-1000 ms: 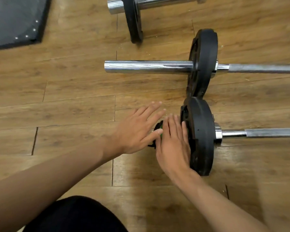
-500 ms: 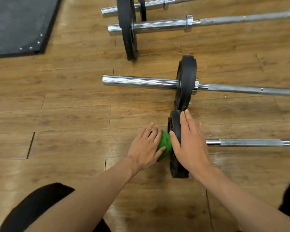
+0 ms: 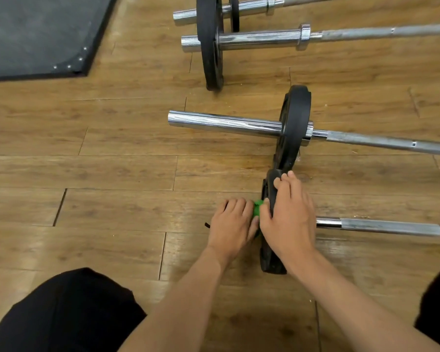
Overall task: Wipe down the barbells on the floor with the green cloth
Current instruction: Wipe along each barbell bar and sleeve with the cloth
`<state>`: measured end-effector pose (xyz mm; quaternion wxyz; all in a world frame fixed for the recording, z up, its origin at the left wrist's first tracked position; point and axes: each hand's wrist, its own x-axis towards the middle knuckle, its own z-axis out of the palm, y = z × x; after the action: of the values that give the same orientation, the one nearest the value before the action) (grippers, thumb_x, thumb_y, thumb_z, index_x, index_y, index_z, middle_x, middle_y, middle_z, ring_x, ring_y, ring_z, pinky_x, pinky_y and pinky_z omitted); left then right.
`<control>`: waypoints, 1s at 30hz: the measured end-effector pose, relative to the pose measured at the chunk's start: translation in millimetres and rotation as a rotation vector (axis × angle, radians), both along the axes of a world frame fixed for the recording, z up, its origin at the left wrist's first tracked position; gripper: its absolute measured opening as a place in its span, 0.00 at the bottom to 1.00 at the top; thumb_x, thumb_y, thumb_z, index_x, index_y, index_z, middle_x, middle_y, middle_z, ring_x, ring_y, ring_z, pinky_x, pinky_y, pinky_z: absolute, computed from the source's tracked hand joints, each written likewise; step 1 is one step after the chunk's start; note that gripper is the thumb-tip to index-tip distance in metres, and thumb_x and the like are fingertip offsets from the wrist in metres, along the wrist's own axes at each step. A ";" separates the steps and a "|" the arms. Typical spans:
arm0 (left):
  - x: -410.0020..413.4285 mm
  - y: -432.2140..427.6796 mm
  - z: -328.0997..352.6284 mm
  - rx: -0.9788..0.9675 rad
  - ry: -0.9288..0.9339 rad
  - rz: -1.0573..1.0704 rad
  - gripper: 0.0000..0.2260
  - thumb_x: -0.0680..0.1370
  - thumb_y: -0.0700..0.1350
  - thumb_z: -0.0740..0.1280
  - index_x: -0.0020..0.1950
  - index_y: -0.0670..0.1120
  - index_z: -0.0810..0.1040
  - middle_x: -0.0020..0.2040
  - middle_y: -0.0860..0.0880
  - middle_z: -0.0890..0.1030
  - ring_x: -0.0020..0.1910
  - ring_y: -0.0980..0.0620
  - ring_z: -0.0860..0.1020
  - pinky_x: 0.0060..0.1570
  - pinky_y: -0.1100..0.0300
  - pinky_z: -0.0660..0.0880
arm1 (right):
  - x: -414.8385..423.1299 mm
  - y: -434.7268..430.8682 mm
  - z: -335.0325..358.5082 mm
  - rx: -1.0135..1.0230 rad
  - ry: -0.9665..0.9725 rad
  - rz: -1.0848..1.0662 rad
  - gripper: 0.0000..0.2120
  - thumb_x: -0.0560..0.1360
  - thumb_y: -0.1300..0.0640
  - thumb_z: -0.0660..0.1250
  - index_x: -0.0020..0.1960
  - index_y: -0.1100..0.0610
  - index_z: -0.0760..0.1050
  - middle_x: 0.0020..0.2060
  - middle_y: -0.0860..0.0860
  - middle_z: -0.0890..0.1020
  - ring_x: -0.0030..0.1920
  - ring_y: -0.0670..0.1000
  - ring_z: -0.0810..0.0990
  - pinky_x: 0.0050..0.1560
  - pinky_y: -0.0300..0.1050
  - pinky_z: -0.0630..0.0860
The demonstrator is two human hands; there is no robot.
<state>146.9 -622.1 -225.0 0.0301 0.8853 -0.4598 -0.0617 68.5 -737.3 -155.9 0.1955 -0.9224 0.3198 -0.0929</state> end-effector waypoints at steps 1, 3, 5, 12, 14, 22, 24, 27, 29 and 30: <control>3.7 -2.0 2.5 -0.006 -0.026 0.041 0.18 0.85 0.55 0.52 0.56 0.47 0.77 0.50 0.47 0.80 0.50 0.45 0.78 0.55 0.49 0.74 | 1.9 -1.4 0.3 -0.005 0.000 0.003 0.24 0.78 0.57 0.69 0.72 0.63 0.73 0.72 0.60 0.74 0.77 0.59 0.68 0.75 0.58 0.68; 11.2 -3.6 7.9 0.017 -0.077 0.134 0.19 0.85 0.56 0.52 0.50 0.48 0.79 0.45 0.47 0.81 0.44 0.45 0.79 0.48 0.49 0.75 | 2.3 -2.0 -2.7 -0.026 -0.026 0.006 0.24 0.80 0.56 0.66 0.74 0.63 0.72 0.73 0.59 0.73 0.77 0.58 0.67 0.75 0.57 0.67; 11.4 -3.5 11.2 0.029 -0.079 0.224 0.21 0.84 0.58 0.52 0.49 0.47 0.80 0.44 0.46 0.82 0.43 0.44 0.79 0.47 0.49 0.75 | 1.9 -1.2 -6.6 -0.034 -0.067 -0.003 0.24 0.81 0.56 0.65 0.74 0.63 0.72 0.73 0.59 0.74 0.78 0.58 0.67 0.75 0.56 0.66; -33.7 2.3 -9.5 -0.009 -0.034 0.150 0.26 0.83 0.55 0.61 0.78 0.45 0.70 0.72 0.41 0.73 0.74 0.37 0.69 0.78 0.40 0.60 | -0.4 4.0 -8.4 -0.043 -0.102 -0.047 0.24 0.81 0.55 0.65 0.75 0.62 0.73 0.74 0.57 0.74 0.78 0.56 0.67 0.75 0.49 0.60; -24.0 6.6 -13.3 -0.007 -0.071 0.082 0.25 0.84 0.56 0.59 0.78 0.45 0.70 0.71 0.41 0.74 0.73 0.38 0.70 0.77 0.41 0.62 | -0.2 3.5 -9.1 -0.049 -0.108 -0.051 0.24 0.81 0.54 0.63 0.75 0.61 0.73 0.74 0.56 0.74 0.77 0.55 0.67 0.75 0.49 0.59; -4.7 -1.4 6.1 0.045 -0.046 0.328 0.15 0.82 0.54 0.59 0.59 0.48 0.79 0.51 0.43 0.81 0.52 0.40 0.78 0.61 0.46 0.74 | 3.3 6.4 -9.8 -0.003 -0.140 -0.060 0.25 0.79 0.54 0.65 0.74 0.61 0.74 0.73 0.55 0.75 0.77 0.54 0.69 0.74 0.50 0.65; -24.9 -2.3 -4.9 0.023 -0.014 0.268 0.22 0.78 0.51 0.67 0.71 0.47 0.76 0.63 0.40 0.79 0.65 0.36 0.75 0.73 0.41 0.66 | 2.6 7.0 -9.0 -0.004 -0.134 -0.059 0.25 0.79 0.54 0.66 0.75 0.60 0.73 0.73 0.54 0.75 0.77 0.54 0.69 0.74 0.50 0.64; -25.5 7.7 -16.0 -0.026 -0.054 0.044 0.27 0.80 0.51 0.65 0.79 0.46 0.70 0.71 0.39 0.76 0.74 0.35 0.72 0.76 0.41 0.60 | 0.8 5.1 -12.1 0.012 -0.140 -0.050 0.25 0.80 0.53 0.64 0.75 0.60 0.73 0.73 0.54 0.75 0.77 0.54 0.69 0.74 0.52 0.66; -11.0 15.9 -18.2 -0.029 -0.116 -0.024 0.23 0.82 0.52 0.57 0.76 0.47 0.73 0.68 0.40 0.80 0.70 0.38 0.76 0.74 0.44 0.63 | -0.1 4.3 -13.0 0.018 -0.149 -0.052 0.26 0.80 0.51 0.61 0.75 0.59 0.74 0.73 0.53 0.75 0.77 0.53 0.69 0.74 0.52 0.68; -2.9 19.6 -15.8 0.005 -0.132 -0.002 0.22 0.83 0.53 0.54 0.73 0.48 0.75 0.65 0.42 0.81 0.67 0.40 0.77 0.74 0.45 0.66 | 0.0 3.8 -12.7 0.020 -0.148 -0.048 0.26 0.80 0.50 0.59 0.75 0.59 0.74 0.73 0.53 0.75 0.77 0.53 0.69 0.74 0.52 0.69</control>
<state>144.0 -602.5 -240.8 -0.0026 0.8871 -0.4616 -0.0042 68.6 -733.4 -168.5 0.2255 -0.9031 0.3275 -0.1623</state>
